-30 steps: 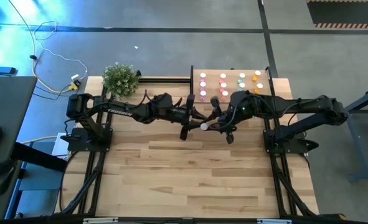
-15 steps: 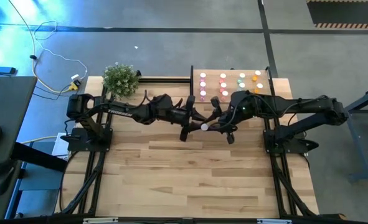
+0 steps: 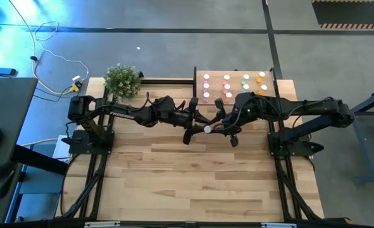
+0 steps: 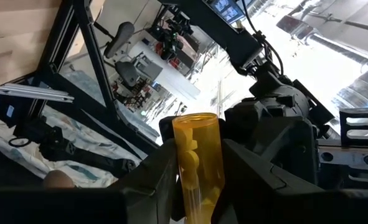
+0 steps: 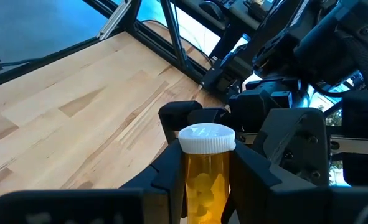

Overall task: Pick and place medicine bottles onto shelf by color
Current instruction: Put the orange pill bottle on the shelf aligned with the other orange pill bottles

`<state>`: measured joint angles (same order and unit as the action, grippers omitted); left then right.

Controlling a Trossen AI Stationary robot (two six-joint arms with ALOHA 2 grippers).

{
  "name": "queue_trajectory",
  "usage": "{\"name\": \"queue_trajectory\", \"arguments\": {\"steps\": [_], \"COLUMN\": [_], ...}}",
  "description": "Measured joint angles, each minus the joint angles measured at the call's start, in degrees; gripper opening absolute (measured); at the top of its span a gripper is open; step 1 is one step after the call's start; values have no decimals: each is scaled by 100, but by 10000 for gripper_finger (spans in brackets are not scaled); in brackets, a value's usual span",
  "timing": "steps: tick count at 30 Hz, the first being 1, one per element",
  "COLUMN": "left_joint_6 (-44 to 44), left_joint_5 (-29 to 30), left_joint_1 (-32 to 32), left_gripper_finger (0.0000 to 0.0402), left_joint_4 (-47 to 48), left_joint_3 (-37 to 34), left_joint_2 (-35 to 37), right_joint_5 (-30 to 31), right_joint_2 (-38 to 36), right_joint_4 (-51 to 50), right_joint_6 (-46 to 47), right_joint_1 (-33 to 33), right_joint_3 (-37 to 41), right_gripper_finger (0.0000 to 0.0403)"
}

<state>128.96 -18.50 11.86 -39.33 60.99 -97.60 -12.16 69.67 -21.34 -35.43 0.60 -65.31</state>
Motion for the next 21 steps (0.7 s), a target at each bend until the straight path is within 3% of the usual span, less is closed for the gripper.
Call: {"name": "queue_trajectory", "arguments": {"steps": [21], "left_joint_6": [-1027], "left_joint_5": [-100], "left_joint_1": [129], "left_gripper_finger": [118], "left_joint_4": [-164], "left_joint_3": [20], "left_joint_2": [24], "right_joint_5": [33], "right_joint_2": [-371], "right_joint_4": [-115], "right_joint_6": [454], "right_joint_1": [4], "right_joint_3": [20], "right_gripper_finger": [92]}}
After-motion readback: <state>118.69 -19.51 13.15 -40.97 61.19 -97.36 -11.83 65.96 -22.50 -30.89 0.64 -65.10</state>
